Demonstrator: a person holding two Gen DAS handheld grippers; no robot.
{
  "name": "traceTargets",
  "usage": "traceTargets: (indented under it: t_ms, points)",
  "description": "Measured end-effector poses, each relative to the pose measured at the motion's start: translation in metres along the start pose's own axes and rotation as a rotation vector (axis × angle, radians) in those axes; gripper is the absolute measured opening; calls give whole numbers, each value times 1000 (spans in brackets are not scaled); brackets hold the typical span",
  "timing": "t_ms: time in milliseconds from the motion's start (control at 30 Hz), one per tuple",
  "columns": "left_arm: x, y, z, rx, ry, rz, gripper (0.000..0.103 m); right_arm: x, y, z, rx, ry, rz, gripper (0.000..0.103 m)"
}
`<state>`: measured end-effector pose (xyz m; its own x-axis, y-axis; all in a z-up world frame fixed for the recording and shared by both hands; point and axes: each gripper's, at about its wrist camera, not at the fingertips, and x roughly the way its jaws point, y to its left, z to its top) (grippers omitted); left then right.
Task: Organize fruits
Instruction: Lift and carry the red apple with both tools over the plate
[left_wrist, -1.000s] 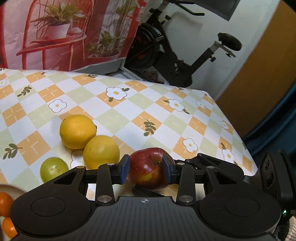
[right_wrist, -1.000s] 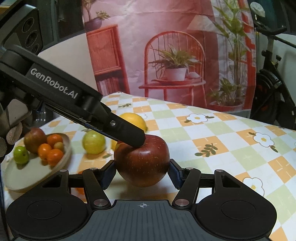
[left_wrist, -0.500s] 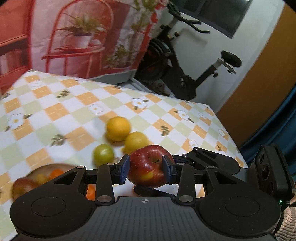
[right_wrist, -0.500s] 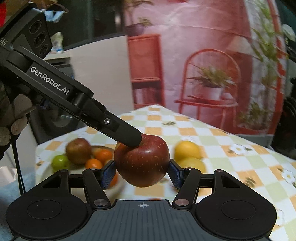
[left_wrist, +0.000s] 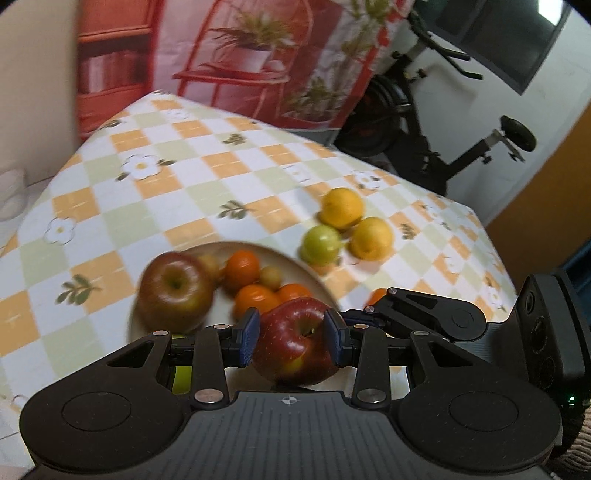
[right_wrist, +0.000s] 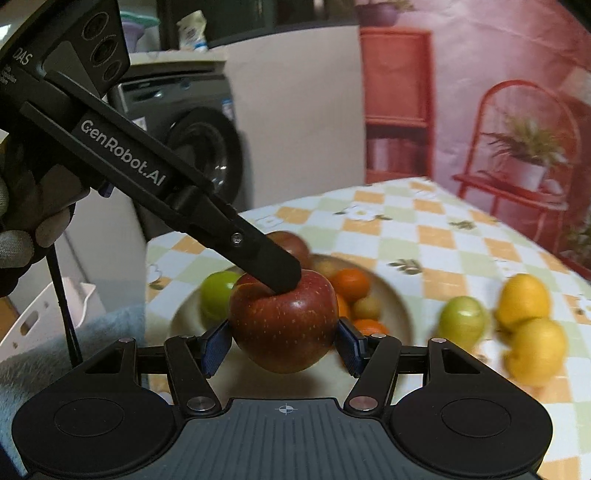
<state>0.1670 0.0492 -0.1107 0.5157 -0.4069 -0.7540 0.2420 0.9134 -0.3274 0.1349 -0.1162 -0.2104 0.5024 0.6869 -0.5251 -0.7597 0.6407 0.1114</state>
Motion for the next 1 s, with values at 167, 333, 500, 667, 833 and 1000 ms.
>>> traceTargets:
  t_ms: [167,333,500,667,833,1000]
  points:
    - [-2,18,-4,-19,10,20,40,21,11,1,-23,26,23,57]
    - [0,27,-9,-31,15,30,40,32,11,0,-28,40,24,57]
    - [0,31,-11,-33,14,34,40,37,11,-2,-41,38,20,57]
    - [3,29,-11,-18,9,54,40,41,9,-3,-50,33,6,57]
    - [3,32,-10,-30,3,67,40,44,10,-2,-72,24,-10,57]
    - [4,35,-10,-40,0,82,40,44,12,-3,-94,21,-17,57]
